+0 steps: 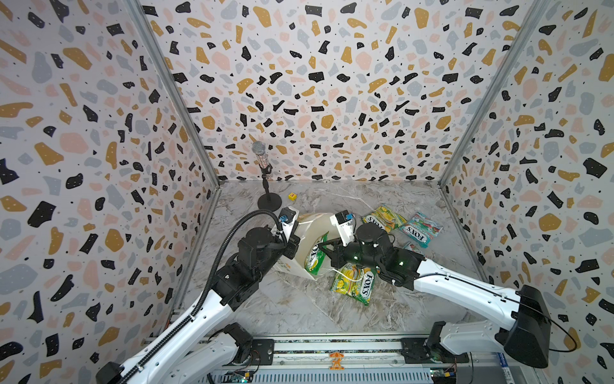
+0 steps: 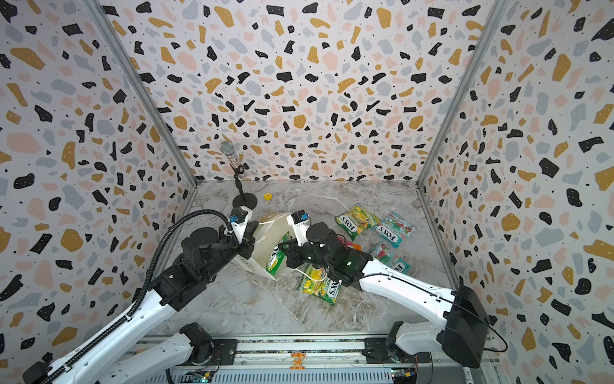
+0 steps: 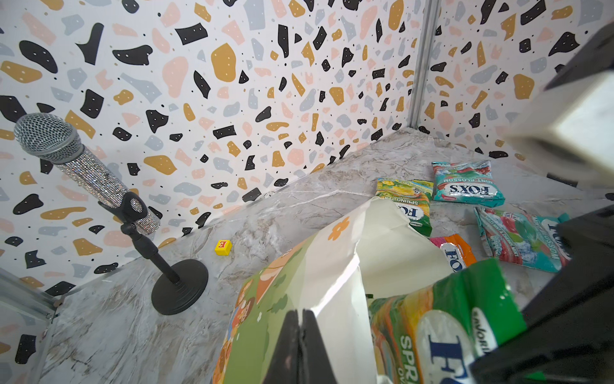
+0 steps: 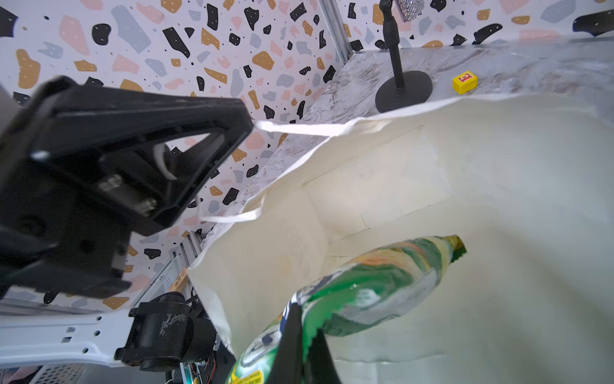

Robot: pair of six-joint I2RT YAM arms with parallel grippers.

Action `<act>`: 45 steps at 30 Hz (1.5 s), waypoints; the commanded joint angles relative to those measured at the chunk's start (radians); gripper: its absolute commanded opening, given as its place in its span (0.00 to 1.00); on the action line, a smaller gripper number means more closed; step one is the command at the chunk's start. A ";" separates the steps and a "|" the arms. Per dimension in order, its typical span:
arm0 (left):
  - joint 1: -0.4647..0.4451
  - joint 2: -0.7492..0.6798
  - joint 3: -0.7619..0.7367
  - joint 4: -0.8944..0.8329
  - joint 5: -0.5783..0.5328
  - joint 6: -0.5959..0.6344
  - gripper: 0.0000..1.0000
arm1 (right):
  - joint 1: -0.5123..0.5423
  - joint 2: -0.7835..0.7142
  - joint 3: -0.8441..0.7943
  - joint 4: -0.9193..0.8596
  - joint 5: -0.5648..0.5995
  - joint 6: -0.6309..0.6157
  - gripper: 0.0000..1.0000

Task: Take the snacks out of the paper bag
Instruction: 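Pull the green packet up out of the bag with the right gripper, then carry the green packet past the other packets and lower it onto the table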

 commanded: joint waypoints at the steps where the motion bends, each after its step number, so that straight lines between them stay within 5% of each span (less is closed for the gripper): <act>1: 0.000 -0.001 0.020 0.015 -0.023 -0.009 0.00 | 0.005 -0.073 0.013 0.001 -0.002 -0.037 0.00; 19: 0.000 -0.006 0.018 0.010 -0.063 -0.010 0.00 | -0.011 -0.313 0.088 -0.211 0.211 -0.131 0.00; 25: -0.001 -0.012 0.017 0.010 -0.064 -0.007 0.00 | -0.140 -0.332 0.148 -0.326 0.239 -0.150 0.00; 35: 0.000 -0.025 0.012 0.016 -0.058 -0.004 0.00 | -0.561 -0.259 0.114 -0.277 -0.035 -0.129 0.00; 45: 0.000 -0.039 0.001 0.030 -0.045 -0.001 0.00 | -0.693 0.058 0.145 -0.078 -0.243 -0.125 0.00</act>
